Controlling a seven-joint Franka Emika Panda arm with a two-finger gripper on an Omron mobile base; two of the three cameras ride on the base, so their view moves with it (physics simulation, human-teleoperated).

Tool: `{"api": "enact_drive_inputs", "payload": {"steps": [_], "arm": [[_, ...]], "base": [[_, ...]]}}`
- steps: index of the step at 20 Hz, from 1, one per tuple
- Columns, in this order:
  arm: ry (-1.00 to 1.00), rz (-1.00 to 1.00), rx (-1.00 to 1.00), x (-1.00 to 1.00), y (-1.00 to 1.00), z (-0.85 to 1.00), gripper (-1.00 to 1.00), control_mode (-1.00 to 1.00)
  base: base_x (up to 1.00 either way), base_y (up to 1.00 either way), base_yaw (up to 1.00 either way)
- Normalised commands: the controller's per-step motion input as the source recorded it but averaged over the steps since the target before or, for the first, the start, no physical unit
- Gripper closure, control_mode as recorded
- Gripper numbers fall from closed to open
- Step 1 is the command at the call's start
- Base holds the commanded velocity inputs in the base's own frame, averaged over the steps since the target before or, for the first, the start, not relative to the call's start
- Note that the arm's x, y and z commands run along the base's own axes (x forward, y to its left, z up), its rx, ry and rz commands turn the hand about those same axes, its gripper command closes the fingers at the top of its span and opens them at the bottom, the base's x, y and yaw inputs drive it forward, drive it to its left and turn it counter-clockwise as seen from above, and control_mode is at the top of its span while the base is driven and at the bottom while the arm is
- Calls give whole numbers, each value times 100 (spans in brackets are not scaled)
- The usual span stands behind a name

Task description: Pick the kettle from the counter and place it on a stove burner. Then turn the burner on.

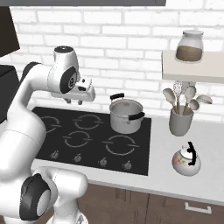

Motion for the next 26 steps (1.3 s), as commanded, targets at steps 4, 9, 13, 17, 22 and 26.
{"api": "enact_drive_inputs", "payload": {"steps": [4, 9, 13, 17, 22, 26], "arm": [[-1, -4, -1, 0, -4, 0, -100, -100], [0, -14, 0, 0, -64, -3, -100, -100], [0, -22, -1, 0, -63, -12, -100, -100], [1, -23, -3, 0, -68, -21, -100, -100], [0, -23, -7, 0, -72, -28, -100, -100], [0, -20, -20, 0, -63, -28, -100, -100]], "base": [[0, 0, 0], [0, 0, 0], [0, 0, 0], [0, 0, 0], [0, 0, 0], [0, 0, 0]]}}
